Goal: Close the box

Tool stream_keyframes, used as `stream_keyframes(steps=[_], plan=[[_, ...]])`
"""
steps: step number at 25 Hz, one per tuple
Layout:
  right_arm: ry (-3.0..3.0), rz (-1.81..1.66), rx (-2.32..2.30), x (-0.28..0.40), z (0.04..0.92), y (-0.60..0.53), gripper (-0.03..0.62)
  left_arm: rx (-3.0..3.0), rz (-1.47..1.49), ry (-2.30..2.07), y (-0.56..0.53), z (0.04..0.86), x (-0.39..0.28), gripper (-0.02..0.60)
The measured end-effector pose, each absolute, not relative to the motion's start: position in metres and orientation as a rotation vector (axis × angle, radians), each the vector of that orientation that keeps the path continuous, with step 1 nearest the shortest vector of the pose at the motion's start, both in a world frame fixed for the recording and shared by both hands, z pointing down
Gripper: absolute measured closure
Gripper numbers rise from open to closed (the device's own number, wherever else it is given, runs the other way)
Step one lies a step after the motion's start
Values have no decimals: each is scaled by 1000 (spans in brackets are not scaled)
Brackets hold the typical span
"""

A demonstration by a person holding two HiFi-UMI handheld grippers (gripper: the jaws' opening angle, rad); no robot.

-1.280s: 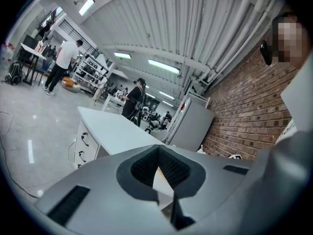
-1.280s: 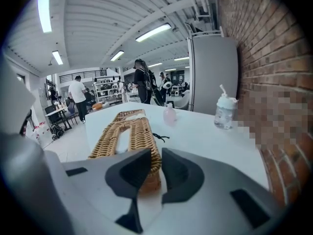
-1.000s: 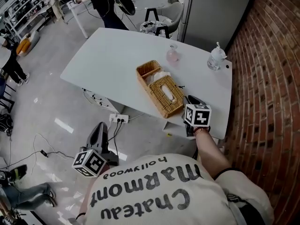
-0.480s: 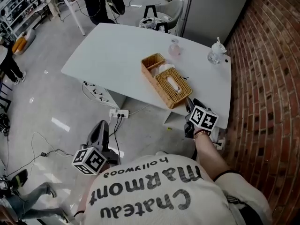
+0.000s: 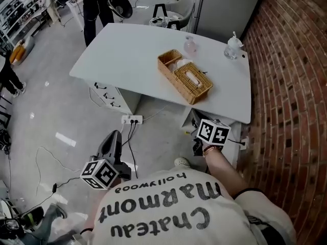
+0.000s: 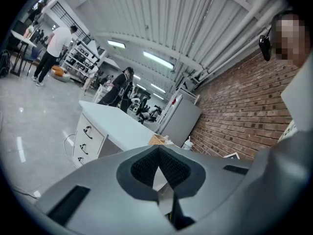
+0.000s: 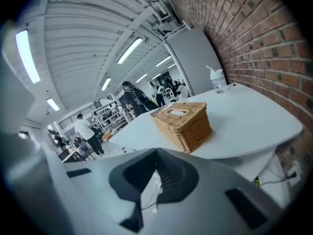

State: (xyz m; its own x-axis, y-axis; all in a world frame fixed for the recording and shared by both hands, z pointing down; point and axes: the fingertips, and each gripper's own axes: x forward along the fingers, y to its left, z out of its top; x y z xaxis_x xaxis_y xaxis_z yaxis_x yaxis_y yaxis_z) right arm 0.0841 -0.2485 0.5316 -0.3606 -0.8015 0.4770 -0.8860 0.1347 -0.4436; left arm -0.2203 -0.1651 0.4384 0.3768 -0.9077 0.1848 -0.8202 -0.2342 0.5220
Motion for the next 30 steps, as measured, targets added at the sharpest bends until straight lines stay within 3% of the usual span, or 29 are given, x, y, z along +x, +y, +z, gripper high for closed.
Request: stream_keyframes(steps=[11, 21, 30], plan=[[-2550, 974, 1596, 22, 458, -178, 591, 2157, -242, -1433, -114, 431, -231, 580], [-2650, 824, 1584, 59, 399, -125, 591, 2226, -307, -1367, -83, 404, -175, 580], [-2665, 849, 1535, 104, 403, -51, 591, 2165, -289, -1357, -4, 418, -121, 580]])
